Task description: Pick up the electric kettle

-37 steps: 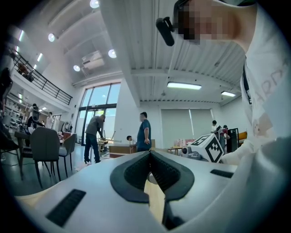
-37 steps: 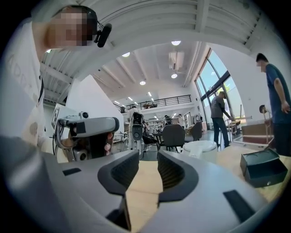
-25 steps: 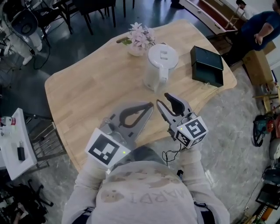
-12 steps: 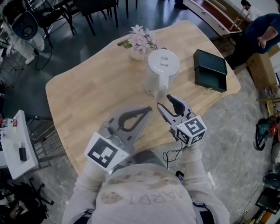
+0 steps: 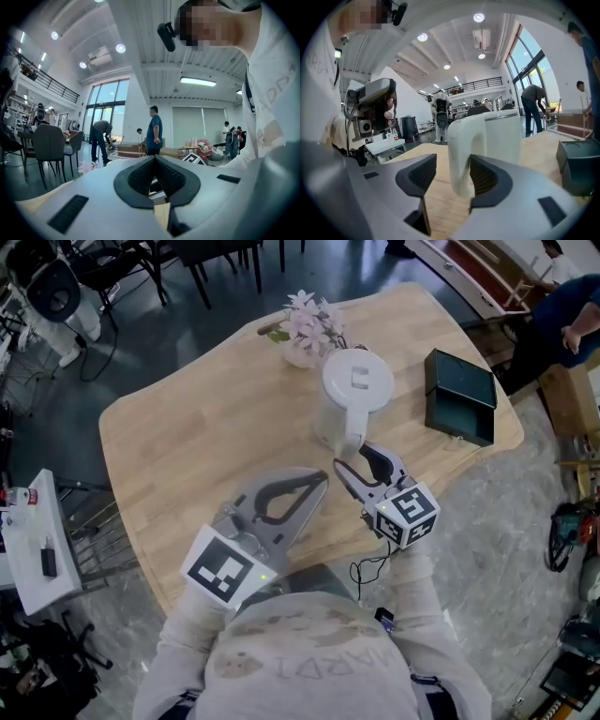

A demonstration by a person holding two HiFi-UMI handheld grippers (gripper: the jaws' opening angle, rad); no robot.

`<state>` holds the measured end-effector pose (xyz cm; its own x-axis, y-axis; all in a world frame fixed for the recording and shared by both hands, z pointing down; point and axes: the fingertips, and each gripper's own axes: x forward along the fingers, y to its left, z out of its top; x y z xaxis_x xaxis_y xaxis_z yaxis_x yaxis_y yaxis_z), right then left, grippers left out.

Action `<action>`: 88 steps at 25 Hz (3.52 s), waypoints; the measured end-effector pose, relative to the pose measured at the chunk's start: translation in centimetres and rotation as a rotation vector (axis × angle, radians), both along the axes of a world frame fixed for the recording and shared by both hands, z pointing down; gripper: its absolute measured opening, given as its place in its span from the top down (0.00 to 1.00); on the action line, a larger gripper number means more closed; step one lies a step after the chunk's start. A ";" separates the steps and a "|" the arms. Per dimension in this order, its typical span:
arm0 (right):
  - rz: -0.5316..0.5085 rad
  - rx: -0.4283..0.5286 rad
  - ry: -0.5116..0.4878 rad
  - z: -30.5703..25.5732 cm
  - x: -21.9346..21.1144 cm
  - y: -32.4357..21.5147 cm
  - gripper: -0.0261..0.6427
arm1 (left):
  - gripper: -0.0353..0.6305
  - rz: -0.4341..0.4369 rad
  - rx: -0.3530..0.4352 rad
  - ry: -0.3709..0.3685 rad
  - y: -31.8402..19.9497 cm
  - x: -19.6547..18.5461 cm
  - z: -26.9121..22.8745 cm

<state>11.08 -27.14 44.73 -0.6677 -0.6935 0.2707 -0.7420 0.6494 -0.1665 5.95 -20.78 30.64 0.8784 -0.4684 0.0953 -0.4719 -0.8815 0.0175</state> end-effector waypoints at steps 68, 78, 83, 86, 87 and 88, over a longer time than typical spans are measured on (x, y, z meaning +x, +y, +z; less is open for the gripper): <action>-0.322 0.019 0.074 4.0 -5.0 -3.2 0.85 | 0.93 -0.061 -0.078 -0.044 -3.4 -0.4 3.6; -0.338 0.047 0.062 3.9 -5.1 -3.1 0.86 | 0.93 -0.067 -0.084 -0.051 -3.4 -0.9 3.9; -0.355 0.062 0.062 3.7 -5.3 -3.1 0.86 | 0.93 -0.067 -0.080 -0.057 -3.4 -0.8 3.9; -0.365 0.068 0.066 3.7 -5.4 -3.1 0.86 | 0.93 -0.066 -0.074 -0.058 -3.4 -0.7 3.9; -0.367 0.070 0.064 3.6 -5.5 -3.1 0.86 | 0.93 -0.067 -0.073 -0.059 -3.3 -0.7 3.9; -0.369 0.071 0.059 3.5 -5.6 -3.1 0.86 | 0.93 -0.066 -0.071 -0.061 -3.3 -0.7 3.9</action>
